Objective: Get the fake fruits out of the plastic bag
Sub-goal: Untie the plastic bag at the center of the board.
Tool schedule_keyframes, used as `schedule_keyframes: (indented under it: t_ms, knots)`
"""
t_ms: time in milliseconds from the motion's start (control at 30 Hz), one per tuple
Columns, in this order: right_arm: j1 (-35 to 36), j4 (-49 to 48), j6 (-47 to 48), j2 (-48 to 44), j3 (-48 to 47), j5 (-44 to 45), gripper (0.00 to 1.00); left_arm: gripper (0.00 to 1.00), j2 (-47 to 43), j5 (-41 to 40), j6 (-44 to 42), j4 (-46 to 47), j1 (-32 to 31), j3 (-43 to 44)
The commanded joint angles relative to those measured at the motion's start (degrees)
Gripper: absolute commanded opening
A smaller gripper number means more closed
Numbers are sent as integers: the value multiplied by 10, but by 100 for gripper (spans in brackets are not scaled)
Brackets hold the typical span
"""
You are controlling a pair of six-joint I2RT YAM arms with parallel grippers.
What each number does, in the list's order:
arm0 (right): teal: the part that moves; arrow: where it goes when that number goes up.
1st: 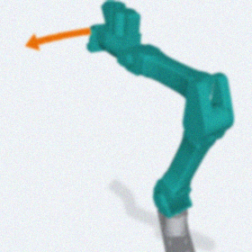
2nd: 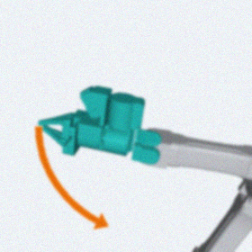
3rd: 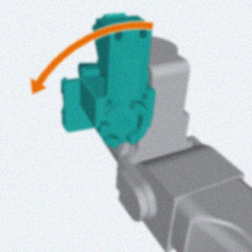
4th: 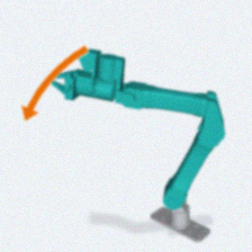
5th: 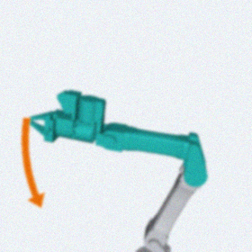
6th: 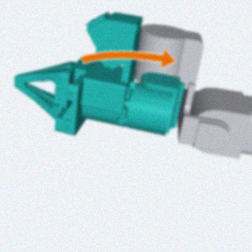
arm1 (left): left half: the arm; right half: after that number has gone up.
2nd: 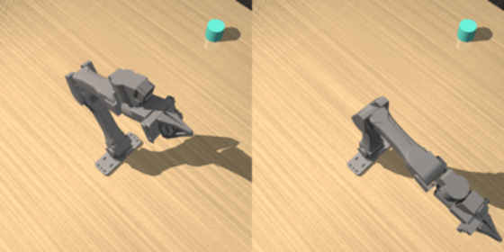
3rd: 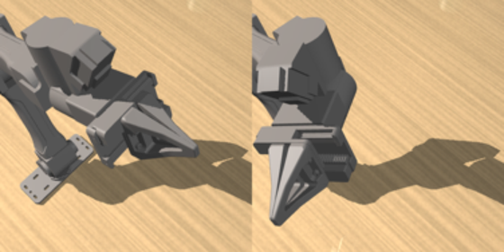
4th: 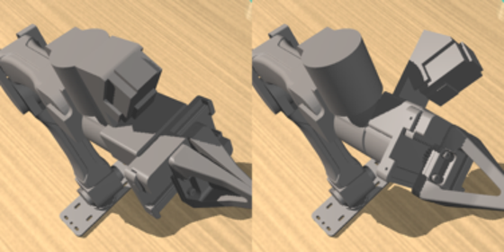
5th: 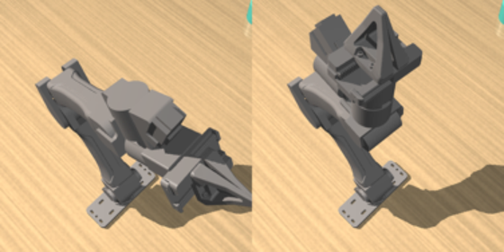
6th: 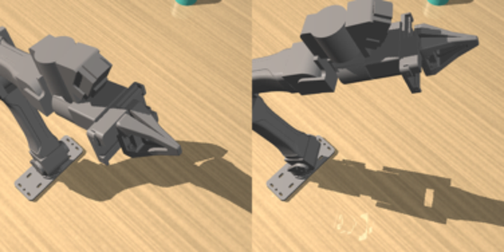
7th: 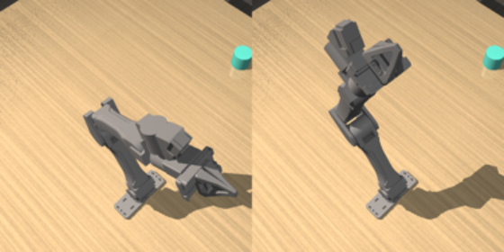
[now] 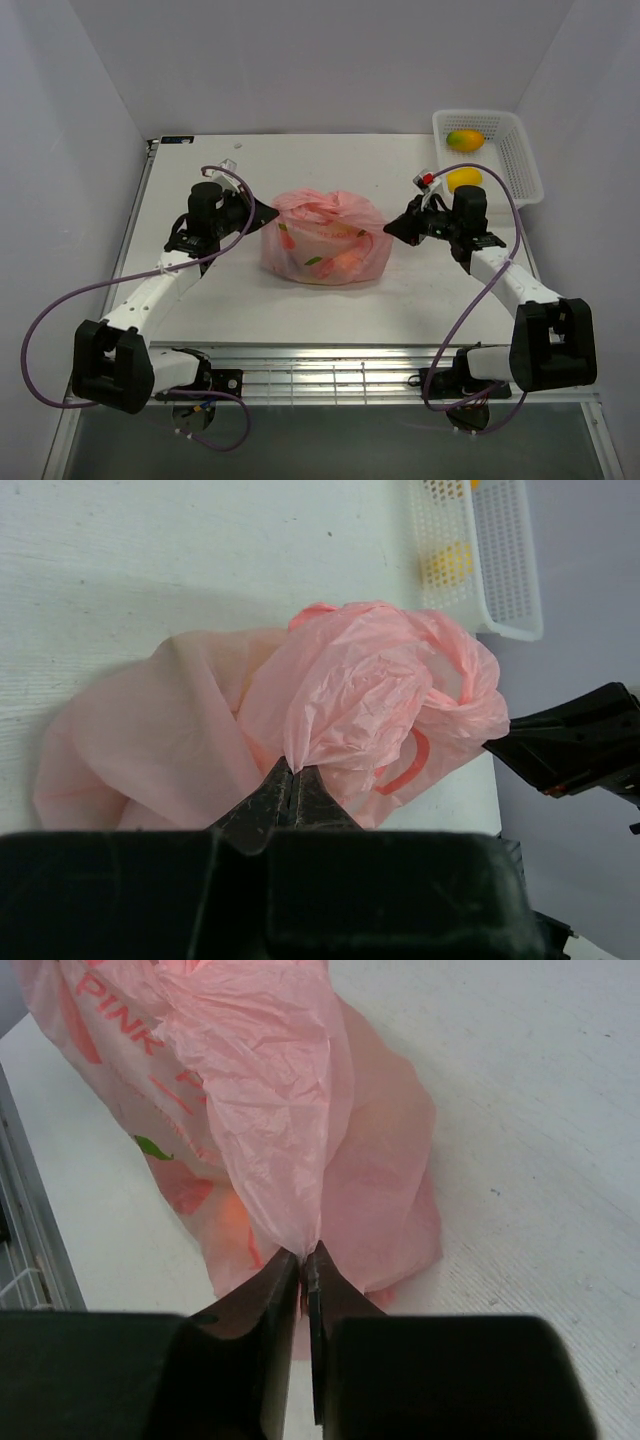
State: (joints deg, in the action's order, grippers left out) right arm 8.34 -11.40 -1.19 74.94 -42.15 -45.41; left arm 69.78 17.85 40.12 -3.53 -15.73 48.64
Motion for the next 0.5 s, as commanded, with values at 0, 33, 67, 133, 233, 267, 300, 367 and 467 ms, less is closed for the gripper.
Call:
schedule_keyframes:
  t_ms: [0, 33, 67, 133, 233, 267, 300, 367, 467]
  knots:
    - [8, 12, 55, -27, -27, 0, 14, 0, -18, 51, -1, 38, 1, 5]
    - [15, 33, 86, -30, -36, 24, 24, 0, -24, 50, -5, 24, 1, 7]
    - [20, 51, 102, -38, -46, 70, 37, 0, -25, 53, -13, 20, 1, 8]
    - [43, 103, 134, -47, -79, 110, 63, 0, -28, 59, -19, 19, 1, 9]
    - [97, 142, 199, -67, -114, 193, 88, 0, -29, 74, -35, 12, 0, 16]
    - [118, 149, 218, -74, -123, 234, 95, 0, -28, 81, -40, 11, 0, 18]
    - [137, 158, 264, -74, -133, 253, 90, 0, -28, 90, -45, 7, 0, 20]
    - [192, 177, 302, -61, -163, 288, 90, 0, -28, 99, -52, 6, 0, 22]
    - [231, 212, 358, -16, -216, 284, 90, 0, -29, 111, -58, 5, -1, 21]
